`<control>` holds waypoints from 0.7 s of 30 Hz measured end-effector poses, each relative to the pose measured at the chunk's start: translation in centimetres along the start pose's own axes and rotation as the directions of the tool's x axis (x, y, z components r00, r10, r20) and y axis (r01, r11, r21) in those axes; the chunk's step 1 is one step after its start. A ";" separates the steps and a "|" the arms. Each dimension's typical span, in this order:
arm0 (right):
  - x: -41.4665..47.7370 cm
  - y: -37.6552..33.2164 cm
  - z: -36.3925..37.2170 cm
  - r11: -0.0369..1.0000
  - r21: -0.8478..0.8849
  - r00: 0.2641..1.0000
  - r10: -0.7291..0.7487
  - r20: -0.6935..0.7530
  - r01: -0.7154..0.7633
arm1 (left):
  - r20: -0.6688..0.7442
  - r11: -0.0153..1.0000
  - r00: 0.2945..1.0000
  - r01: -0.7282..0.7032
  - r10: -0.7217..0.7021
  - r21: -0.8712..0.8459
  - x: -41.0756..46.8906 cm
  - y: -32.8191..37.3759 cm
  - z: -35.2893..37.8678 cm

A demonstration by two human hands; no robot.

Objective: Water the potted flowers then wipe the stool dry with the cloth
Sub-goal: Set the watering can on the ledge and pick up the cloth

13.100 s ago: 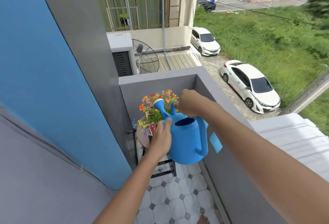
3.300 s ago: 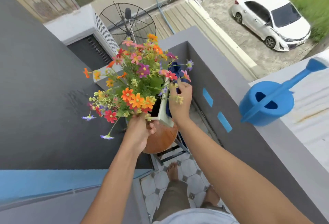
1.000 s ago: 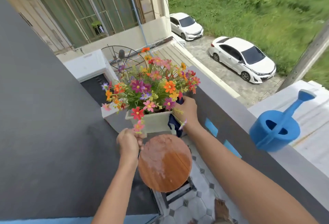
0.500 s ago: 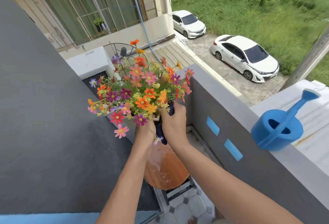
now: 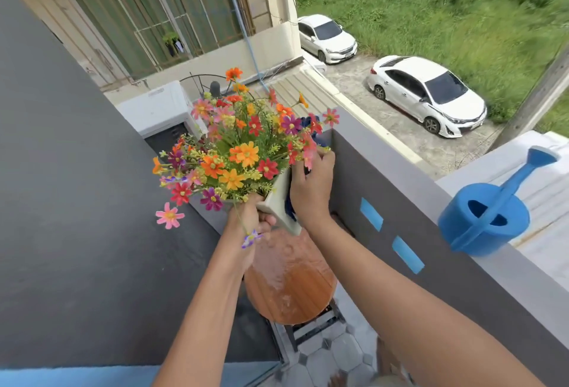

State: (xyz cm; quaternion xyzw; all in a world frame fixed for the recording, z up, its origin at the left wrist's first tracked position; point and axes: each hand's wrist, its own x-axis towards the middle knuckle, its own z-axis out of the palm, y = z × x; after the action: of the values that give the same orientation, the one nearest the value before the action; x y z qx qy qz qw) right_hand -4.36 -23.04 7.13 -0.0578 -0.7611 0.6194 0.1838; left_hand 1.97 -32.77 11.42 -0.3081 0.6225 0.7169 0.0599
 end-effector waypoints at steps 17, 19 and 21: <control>-3.0 0.9 -0.8 0.991 0.133 0.998 -0.022 -0.065 0.030 | -0.055 0.997 0.995 -0.081 0.081 0.007 0.4 -0.4 -1.2; -1.7 -0.1 -1.9 0.984 0.177 0.999 -0.024 -0.028 0.029 | -0.068 0.995 0.993 -0.094 0.095 0.012 0.6 -0.3 -1.9; 0.4 0.1 -3.1 0.983 0.184 0.999 -0.016 0.046 0.007 | -0.075 0.986 0.987 -0.136 0.143 0.093 1.2 -0.3 -2.9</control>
State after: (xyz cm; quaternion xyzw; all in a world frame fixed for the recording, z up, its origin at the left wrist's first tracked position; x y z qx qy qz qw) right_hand -3.67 -20.04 7.66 -0.0216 -0.7053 0.6870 0.1738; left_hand 2.23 -35.79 10.40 -0.2897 0.6754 0.6782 -0.0024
